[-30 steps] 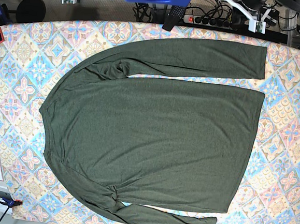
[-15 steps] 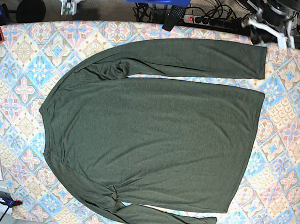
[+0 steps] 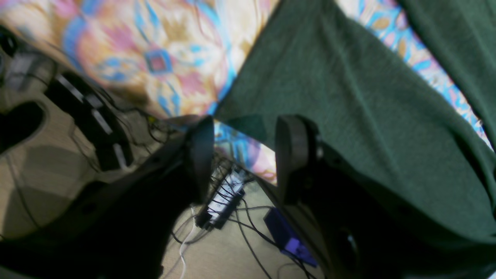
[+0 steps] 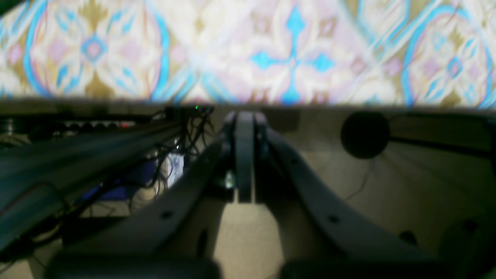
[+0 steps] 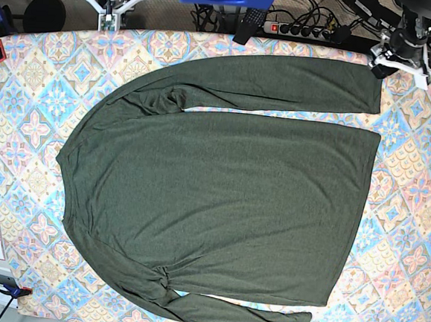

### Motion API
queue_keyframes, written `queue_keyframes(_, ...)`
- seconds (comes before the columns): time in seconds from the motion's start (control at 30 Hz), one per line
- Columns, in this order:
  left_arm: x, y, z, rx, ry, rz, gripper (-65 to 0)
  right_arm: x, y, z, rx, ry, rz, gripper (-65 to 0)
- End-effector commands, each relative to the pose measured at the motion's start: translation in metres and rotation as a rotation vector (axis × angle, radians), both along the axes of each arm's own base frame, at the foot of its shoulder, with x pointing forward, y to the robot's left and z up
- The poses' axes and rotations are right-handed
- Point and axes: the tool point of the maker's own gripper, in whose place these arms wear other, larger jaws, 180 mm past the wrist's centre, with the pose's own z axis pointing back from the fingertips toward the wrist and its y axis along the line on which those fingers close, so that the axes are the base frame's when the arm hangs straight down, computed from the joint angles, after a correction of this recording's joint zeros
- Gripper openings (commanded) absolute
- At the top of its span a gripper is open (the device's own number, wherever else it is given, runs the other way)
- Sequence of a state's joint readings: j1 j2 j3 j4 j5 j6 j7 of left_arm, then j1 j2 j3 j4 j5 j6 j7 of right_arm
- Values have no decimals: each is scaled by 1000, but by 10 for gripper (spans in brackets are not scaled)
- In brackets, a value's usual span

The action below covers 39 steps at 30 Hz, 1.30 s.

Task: Fold the T-shirt properly
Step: 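Lower the left gripper and grasp the shirt's shoulder corner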

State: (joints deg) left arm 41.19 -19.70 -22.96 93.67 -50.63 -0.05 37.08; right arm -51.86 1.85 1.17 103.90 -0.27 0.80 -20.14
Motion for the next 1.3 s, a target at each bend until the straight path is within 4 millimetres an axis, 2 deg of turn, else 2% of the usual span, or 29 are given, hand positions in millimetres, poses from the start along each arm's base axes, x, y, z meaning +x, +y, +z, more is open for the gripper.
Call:
queue_keyframes(0.0, 4, 9, 5, 24, -16, 0, -384, 0, 0, 5, -7, -16, 6, -650)
queue_keyframes(0.17, 2, 13, -7, 14, 5, 24, -384, 0, 0, 5, -7, -16, 6, -650)
queue_keyframes(0.3, 4, 13, -7, 15, -1, 27, -384, 0, 0, 5, -7, -16, 6, -650)
queue_keyframes(0.37, 12, 11, -6, 13, -14, 24, -384, 0, 0, 5, -7, -16, 6, -650)
queue_keyframes(0.43, 13, 2, -14, -13, -10, 32, -384, 0, 0, 5, -7, -16, 6, -650)
queue_keyframes(0.53, 12, -2, -23, -32, 2, 49, -389, 0, 0, 5, -7, -16, 6, -650)
queue_keyframes(0.67, 14, -29, -34, -81, 20, 6, -392, 0, 0, 5, -7, -16, 6, -650)
queue_keyframes(0.73, 14, -36, -36, -94, 24, -6, -395, 0, 0, 5, -7, -16, 6, -650)
queue_keyframes(0.77, 13, -39, -37, -100, 26, -9, -411, 0, 0, 5, -7, -16, 6, -650)
queue_keyframes(1.0, 21, -57, -29, -148, -45, -127, -645, 0, 0, 5, -7, -16, 6, -650)
queue_keyframes(1.17, 14, -46, -26, -131, -43, -111, -650, 2, 0, 5, -5, -22, 5, -648)
queue_keyframes(1.27, 14, -35, -23, -113, -52, -87, -650, 19, 0, 7, -4, -59, 3, -647)
